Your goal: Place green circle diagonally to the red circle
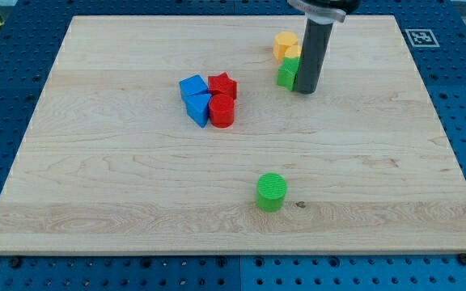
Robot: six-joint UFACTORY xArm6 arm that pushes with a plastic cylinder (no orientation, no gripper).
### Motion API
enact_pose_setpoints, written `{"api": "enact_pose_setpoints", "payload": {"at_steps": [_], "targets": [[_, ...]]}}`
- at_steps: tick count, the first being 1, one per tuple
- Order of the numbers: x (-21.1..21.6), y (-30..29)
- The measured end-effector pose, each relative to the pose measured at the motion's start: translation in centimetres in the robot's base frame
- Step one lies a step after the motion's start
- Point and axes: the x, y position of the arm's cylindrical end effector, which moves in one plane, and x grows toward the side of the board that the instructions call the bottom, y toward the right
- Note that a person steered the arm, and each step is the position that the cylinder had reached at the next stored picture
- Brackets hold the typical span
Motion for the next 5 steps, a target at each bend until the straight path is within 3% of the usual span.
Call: {"api": "enact_pose_setpoints", "payload": {"at_steps": [2,5], "targets": [[9.2,2.6],[14.7,-11.0]]}}
